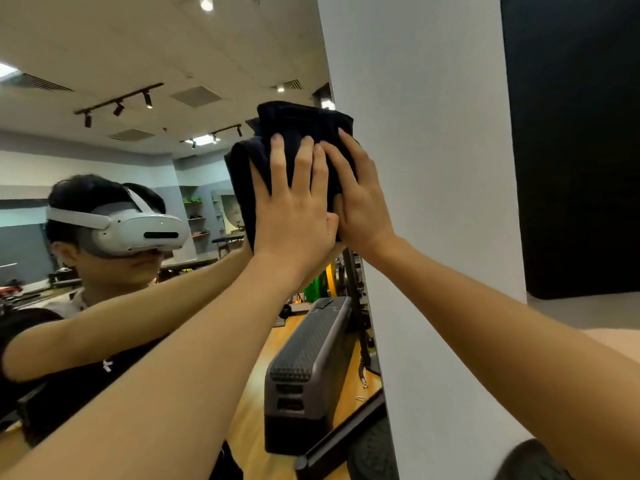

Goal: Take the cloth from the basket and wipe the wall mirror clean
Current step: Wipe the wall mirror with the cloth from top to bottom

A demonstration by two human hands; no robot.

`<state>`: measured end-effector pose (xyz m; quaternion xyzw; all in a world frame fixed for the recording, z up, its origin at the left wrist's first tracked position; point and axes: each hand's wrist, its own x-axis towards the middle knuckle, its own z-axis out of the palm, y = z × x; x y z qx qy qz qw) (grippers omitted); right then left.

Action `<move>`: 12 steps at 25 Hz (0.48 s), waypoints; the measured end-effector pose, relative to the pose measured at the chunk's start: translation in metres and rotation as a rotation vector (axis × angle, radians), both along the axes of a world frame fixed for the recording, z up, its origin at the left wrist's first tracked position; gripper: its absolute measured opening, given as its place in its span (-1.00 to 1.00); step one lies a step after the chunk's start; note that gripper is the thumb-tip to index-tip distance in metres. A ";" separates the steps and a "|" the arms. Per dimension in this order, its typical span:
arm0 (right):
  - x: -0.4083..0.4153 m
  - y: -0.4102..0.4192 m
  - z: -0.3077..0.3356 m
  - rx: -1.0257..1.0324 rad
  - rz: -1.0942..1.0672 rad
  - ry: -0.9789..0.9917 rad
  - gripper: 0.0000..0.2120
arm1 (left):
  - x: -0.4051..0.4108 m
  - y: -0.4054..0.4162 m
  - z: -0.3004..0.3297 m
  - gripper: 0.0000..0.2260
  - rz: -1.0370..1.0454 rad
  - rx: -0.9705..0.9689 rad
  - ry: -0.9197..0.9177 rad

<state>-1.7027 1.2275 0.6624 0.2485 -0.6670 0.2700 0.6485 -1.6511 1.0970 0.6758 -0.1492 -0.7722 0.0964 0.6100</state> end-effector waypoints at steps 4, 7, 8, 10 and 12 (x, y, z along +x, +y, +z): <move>0.002 0.011 -0.080 0.028 -0.035 -0.071 -0.41 | -0.002 0.009 -0.081 -0.28 0.013 -0.006 -0.045; 0.008 0.017 -0.150 0.049 -0.035 -0.180 -0.35 | -0.001 0.011 -0.142 -0.28 0.024 -0.054 -0.099; 0.011 0.017 -0.169 0.050 -0.035 -0.206 -0.33 | 0.000 0.009 -0.157 -0.28 0.017 -0.066 -0.114; 0.013 0.013 -0.190 0.040 -0.037 -0.240 -0.30 | 0.001 0.005 -0.171 -0.34 -0.009 -0.085 -0.117; 0.016 0.002 -0.193 -0.006 -0.033 -0.243 -0.33 | 0.003 -0.002 -0.171 -0.39 -0.030 -0.114 -0.113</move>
